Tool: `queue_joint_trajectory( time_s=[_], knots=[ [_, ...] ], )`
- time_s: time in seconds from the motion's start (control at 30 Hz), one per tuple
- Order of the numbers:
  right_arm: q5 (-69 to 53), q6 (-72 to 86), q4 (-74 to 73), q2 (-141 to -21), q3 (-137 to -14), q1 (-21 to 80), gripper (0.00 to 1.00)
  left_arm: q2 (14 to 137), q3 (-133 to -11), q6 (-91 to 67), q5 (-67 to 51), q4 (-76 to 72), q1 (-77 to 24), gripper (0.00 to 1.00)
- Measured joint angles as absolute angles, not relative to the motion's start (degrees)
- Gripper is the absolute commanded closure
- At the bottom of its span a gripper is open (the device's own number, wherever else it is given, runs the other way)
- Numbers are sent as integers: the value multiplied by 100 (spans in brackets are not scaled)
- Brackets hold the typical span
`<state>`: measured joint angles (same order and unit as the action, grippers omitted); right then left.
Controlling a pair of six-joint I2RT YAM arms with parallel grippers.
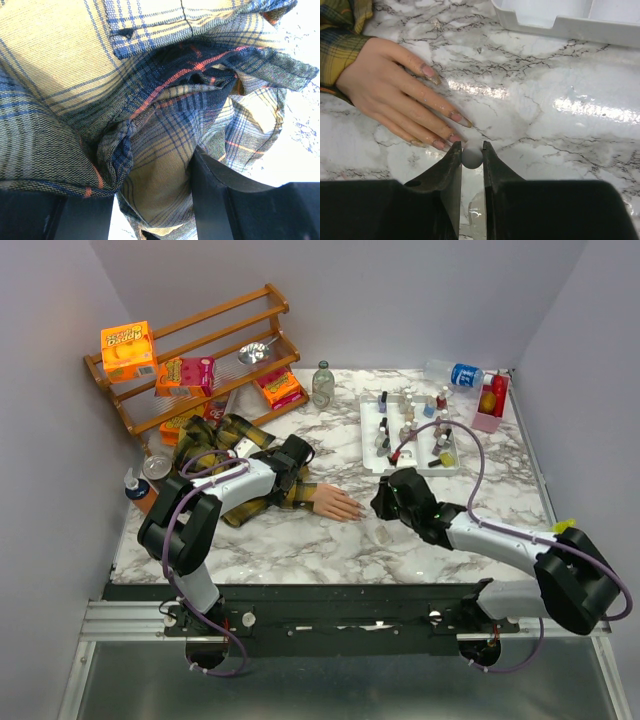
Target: Paint the nails
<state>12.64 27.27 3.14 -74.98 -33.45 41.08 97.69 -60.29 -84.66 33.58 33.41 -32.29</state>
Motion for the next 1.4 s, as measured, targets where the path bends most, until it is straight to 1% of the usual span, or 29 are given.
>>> queue_joint_trajectory(
  time_s=[0.2, 0.3, 0.5, 0.87, 1.4],
  knots=[
    [1280, 2545, 242, -6971, -3369, 4010, 99, 9769, -6029, -8466, 3356, 3341, -3229, 51],
    [1251, 2475, 242, -6890, -3474, 3948, 99, 9769, -6029, -8466, 3356, 3341, -3229, 51],
    [913, 2436, 263, -7065, -3669, 3760, 99, 9769, -6029, -8466, 3356, 3341, -3227, 51],
    [82, 2464, 628, -7258, -3673, 3367, 100, 9767, -6029, -8466, 3347, 3341, -3225, 51],
    [-102, 2460, 812, -7596, -3625, 3363, 99, 9765, -6029, -8466, 3343, 3341, -3223, 51]
  ],
)
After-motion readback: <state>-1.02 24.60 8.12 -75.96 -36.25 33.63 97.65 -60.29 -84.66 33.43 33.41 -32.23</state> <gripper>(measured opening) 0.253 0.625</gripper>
